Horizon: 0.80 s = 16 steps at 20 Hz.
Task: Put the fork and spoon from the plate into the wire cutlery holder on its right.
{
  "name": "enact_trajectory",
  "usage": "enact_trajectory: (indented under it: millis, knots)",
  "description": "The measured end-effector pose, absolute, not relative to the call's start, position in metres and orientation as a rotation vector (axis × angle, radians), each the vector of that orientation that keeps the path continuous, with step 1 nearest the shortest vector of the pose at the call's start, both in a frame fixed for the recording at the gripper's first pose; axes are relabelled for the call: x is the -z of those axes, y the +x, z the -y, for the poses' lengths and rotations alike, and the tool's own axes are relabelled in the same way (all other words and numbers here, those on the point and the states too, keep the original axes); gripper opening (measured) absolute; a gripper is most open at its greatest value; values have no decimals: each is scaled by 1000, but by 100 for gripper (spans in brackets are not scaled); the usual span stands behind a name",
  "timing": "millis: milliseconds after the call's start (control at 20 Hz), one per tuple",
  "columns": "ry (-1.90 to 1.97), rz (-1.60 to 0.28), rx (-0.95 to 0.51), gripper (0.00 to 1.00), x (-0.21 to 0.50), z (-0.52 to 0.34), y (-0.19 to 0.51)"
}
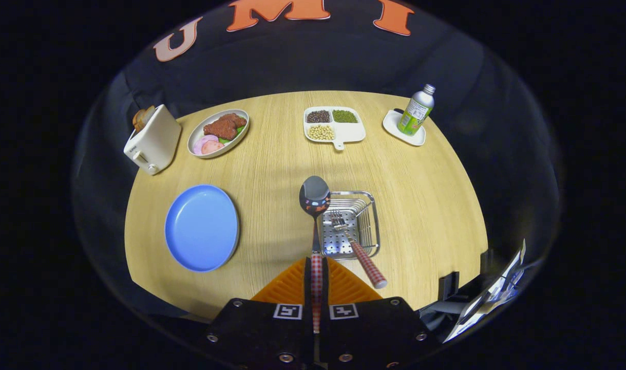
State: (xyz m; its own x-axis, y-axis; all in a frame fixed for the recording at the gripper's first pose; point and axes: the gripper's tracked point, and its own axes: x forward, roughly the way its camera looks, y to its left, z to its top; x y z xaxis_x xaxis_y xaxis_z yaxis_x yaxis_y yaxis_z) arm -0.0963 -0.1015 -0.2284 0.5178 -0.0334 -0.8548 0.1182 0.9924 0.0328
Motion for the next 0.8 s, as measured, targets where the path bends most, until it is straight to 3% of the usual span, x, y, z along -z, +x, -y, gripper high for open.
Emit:
enact_trajectory:
  millis: [800]
  knots:
    - [17,-1390,-47,6,260,138,-97]
